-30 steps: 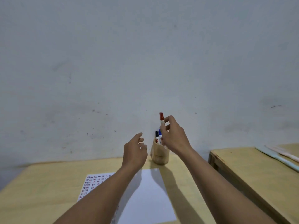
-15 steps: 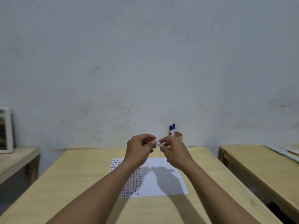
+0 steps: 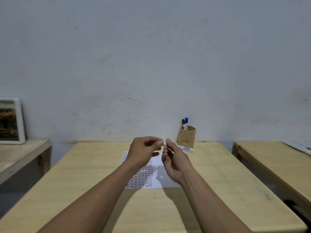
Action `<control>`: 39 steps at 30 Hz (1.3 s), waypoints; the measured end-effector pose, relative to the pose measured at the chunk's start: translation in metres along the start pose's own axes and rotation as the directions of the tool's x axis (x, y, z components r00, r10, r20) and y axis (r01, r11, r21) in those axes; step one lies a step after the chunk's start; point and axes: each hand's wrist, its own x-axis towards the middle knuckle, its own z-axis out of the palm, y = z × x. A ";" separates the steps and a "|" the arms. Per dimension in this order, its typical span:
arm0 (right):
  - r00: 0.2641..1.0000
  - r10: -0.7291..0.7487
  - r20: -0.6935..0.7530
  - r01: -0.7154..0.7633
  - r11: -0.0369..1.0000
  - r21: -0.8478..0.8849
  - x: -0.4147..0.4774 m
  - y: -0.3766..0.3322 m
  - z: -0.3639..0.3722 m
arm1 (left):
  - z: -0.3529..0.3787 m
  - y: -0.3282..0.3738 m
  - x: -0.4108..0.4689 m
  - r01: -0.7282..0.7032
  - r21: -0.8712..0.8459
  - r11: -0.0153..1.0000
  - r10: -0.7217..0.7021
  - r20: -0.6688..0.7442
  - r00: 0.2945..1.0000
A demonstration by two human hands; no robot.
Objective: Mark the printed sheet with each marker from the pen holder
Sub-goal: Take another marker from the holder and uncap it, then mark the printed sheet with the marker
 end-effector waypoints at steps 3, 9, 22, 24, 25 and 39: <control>0.998 -0.054 0.013 0.054 0.999 -0.003 0.002 0.005 0.006 | -0.004 -0.002 0.002 -0.018 0.033 0.999 0.020 -0.050 0.999; 0.989 -0.142 -0.030 0.140 0.988 -0.059 0.008 0.011 0.005 | -0.019 -0.010 0.005 0.010 0.080 0.997 0.001 -0.133 0.991; 0.989 -0.129 -0.073 0.094 0.927 -0.364 0.023 0.031 -0.007 | -0.100 -0.076 0.007 0.325 0.564 0.759 -0.010 -0.489 0.872; 0.988 -0.132 -0.073 0.092 0.912 -0.399 0.026 0.034 -0.007 | -0.107 -0.079 0.011 0.340 0.660 0.670 0.000 -0.458 0.889; 0.989 -0.134 -0.069 0.094 0.905 -0.416 0.027 0.034 -0.006 | -0.109 -0.080 0.013 0.351 0.680 0.644 -0.007 -0.454 0.891; 0.930 -0.365 0.044 0.244 0.524 -0.816 0.031 0.038 -0.027 | -0.108 -0.084 -0.013 0.296 0.829 0.474 -0.021 -0.326 0.945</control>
